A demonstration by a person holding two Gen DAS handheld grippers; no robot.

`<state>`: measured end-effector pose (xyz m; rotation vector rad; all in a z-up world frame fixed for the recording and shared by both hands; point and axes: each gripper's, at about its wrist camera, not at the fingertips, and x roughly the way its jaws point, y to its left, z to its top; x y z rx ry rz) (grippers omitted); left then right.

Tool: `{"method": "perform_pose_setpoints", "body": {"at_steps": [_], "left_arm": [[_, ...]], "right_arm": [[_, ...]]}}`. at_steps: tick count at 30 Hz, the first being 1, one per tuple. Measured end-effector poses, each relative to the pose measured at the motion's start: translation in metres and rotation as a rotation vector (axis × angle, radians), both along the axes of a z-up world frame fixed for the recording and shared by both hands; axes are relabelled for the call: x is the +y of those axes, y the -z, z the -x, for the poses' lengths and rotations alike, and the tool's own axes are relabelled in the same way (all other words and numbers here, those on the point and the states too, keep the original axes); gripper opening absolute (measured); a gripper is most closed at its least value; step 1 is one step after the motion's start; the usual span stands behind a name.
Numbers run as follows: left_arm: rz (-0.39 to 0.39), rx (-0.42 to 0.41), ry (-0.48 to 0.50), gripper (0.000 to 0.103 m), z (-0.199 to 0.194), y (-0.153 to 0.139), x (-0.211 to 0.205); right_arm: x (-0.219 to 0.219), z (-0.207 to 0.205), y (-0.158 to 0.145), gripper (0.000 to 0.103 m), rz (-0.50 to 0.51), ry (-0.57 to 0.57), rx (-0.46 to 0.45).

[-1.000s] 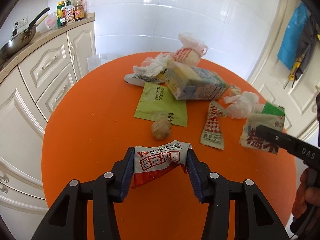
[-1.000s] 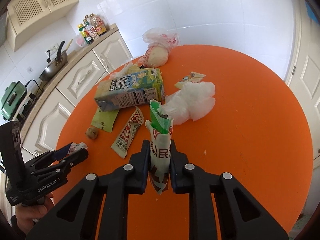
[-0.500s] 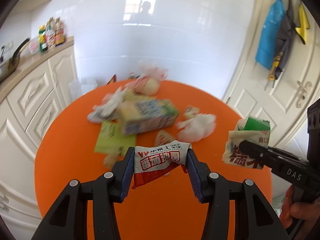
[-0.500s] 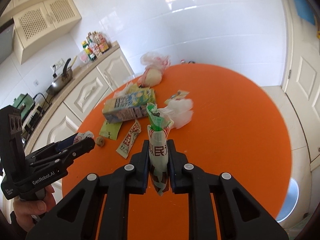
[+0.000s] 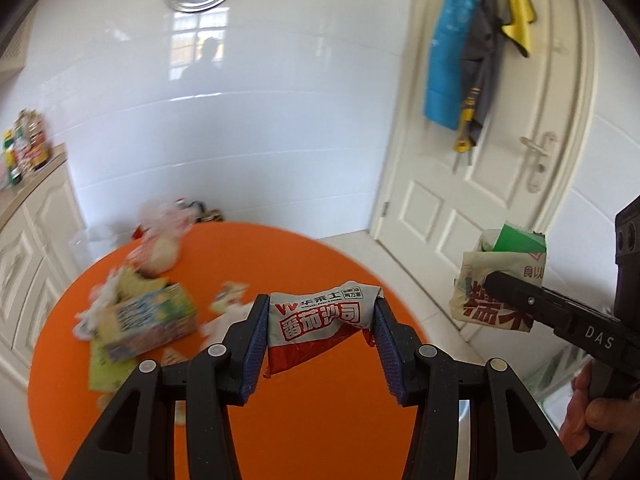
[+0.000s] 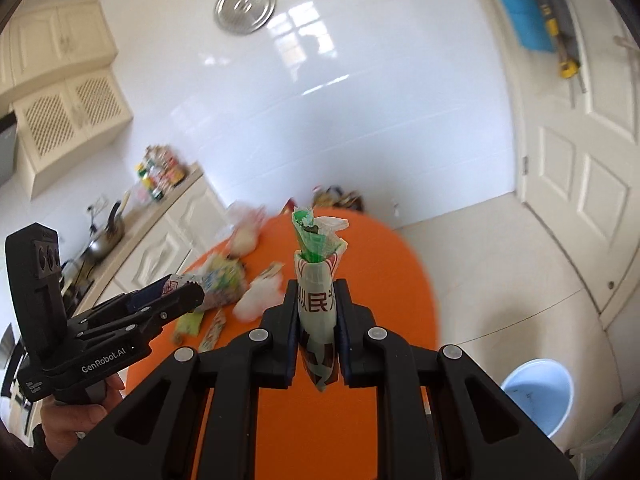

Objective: Collect trash
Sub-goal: 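Carry the wrapper and drink pouch in both tools over the blue bucket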

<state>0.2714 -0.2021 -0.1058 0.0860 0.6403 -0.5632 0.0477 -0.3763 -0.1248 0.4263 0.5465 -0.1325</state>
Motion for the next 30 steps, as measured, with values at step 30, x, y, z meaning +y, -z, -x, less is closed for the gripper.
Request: {"method": "perform_pose_setpoints", "body": {"at_steps": [30], "left_arm": [[-0.401, 0.550, 0.573, 0.051, -0.112, 0.239, -0.404]], "right_arm": [[-0.298, 0.126, 0.236, 0.018, -0.363, 0.547, 0.402]]}}
